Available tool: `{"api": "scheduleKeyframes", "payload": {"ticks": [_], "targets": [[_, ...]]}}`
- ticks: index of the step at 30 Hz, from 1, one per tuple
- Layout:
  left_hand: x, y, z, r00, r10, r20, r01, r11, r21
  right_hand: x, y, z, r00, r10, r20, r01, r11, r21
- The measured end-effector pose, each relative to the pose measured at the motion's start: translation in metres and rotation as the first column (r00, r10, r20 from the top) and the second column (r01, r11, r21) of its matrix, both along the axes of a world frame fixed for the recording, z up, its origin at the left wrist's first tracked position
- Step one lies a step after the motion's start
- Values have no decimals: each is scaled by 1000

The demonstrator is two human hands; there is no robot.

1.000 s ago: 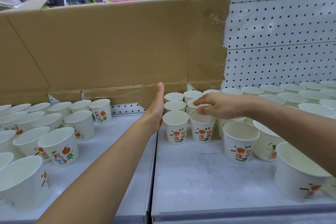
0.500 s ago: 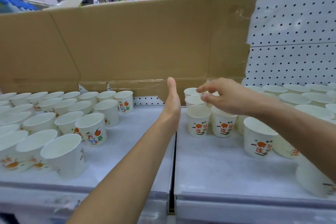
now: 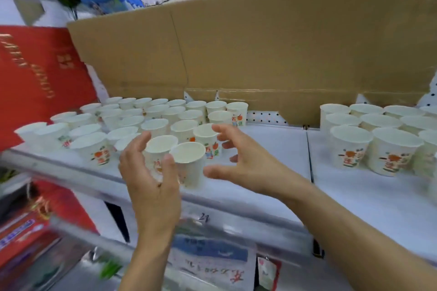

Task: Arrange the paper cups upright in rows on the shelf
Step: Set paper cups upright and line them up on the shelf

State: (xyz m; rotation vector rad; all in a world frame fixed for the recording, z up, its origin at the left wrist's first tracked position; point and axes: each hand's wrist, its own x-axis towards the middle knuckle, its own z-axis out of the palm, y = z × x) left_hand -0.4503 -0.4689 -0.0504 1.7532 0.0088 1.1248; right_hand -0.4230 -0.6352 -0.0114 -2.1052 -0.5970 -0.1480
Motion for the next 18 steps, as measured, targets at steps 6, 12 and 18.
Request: {"api": "scheduleKeyframes", "payload": {"ticks": [6, 12, 18], "targets": [[21, 42, -14, 952, -74, -296, 57, 996, -67, 7, 55, -18, 998, -55, 38, 54, 998, 26], [39, 49, -16, 924, -162, -346, 164, 986, -25, 14, 71, -22, 981, -175, 79, 176, 984, -11], [61, 41, -9, 915, -132, -381, 172, 983, 72, 2, 36, -18, 953, -287, 101, 286, 958, 25]]}}
